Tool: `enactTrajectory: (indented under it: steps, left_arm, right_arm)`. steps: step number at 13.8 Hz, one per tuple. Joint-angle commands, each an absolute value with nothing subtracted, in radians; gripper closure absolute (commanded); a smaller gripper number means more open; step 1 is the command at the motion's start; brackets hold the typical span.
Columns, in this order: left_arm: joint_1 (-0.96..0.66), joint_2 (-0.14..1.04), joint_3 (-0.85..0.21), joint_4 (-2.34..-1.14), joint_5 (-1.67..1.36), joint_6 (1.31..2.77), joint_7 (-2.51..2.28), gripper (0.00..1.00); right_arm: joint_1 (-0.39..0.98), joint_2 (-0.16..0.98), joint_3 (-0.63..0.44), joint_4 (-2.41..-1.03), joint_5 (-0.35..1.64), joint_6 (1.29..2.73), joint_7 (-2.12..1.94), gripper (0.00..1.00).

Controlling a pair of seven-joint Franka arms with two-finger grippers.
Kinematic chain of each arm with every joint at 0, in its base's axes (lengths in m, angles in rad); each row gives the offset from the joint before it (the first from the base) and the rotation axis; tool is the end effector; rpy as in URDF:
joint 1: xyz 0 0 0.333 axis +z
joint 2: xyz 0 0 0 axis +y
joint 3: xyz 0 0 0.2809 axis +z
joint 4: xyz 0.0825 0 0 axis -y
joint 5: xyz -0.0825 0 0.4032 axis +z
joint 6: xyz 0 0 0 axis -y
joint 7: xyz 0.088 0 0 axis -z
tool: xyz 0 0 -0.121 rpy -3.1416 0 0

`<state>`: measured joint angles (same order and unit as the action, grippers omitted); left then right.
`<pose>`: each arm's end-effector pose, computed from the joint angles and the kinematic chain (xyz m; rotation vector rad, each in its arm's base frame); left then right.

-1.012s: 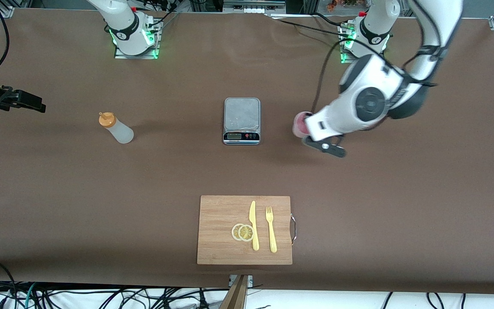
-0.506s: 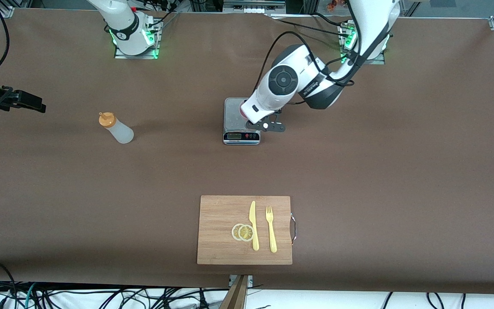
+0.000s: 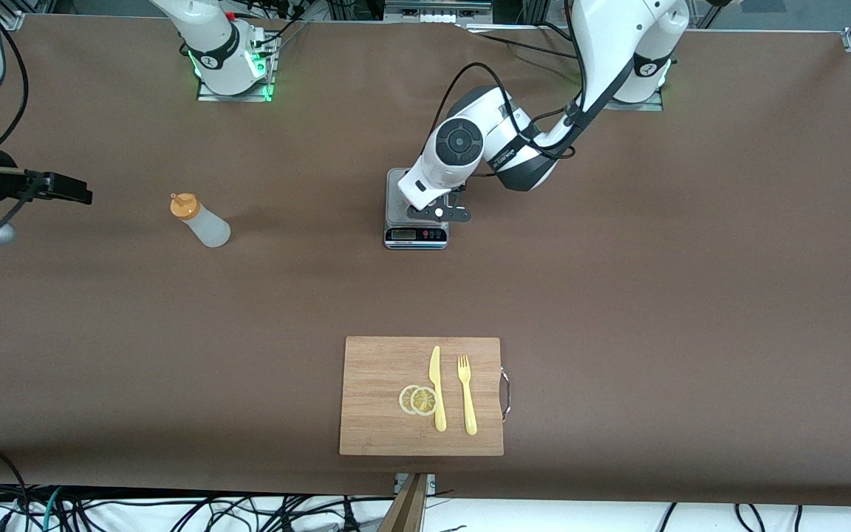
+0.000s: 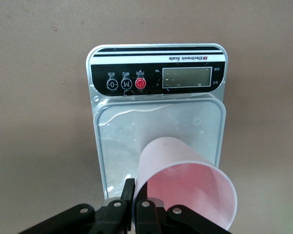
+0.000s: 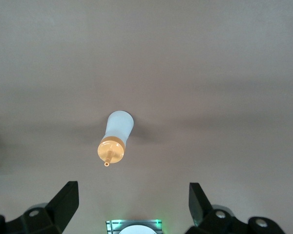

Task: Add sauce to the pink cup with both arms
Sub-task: 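Carry the pink cup with the left gripper onto the scale, then release the cup on the scale while the right gripper reaches the bottle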

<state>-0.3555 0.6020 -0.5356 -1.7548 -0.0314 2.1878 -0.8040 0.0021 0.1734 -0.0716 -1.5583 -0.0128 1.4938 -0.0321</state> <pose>0.4174 -0.4964 0.2067 2.9629 -0.0027 -0.4494 0.5965 -0.0408 0.4742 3.1057 -0.0579 -0.3721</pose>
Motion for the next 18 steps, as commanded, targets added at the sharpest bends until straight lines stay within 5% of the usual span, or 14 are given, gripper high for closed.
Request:
enactTrajectory:
  steps: [1, 2, 7, 11, 15, 18]
  left_arm:
    - [-0.376, 0.592, -0.525, -1.752, -0.005, 2.195, -0.854, 0.53]
    - [-0.371, 0.591, -0.525, -1.752, -0.005, 2.194, -0.850, 0.01]
    - [-0.364, 0.531, -0.534, -1.726, -0.009, 2.094, -0.847, 0.00]
    - [-0.359, 0.465, -0.535, -1.594, -0.021, 1.851, -0.842, 0.00]
    - [-0.232, 0.424, -0.532, -1.418, -0.014, 1.542, -0.778, 0.00]
    - [-0.103, 0.374, -0.526, -1.384, -0.003, 1.505, -0.700, 0.00]
  right_arm:
    - [-0.017, 0.173, -0.072, -1.543, -0.025, 1.479, -0.025, 0.00]
    - [-0.029, 0.175, -0.072, -1.543, -0.025, 1.474, -0.025, 0.00]
    - [-0.119, 0.222, -0.075, -1.546, -0.012, 1.425, -0.367, 0.00]
    - [-0.248, 0.343, -0.075, -1.548, 0.177, 1.437, -0.910, 0.00]
    - [-0.334, 0.483, -0.075, -1.552, 0.362, 1.439, -1.357, 0.00]
    - [-0.397, 0.556, -0.075, -1.583, 0.477, 1.442, -1.587, 0.00]
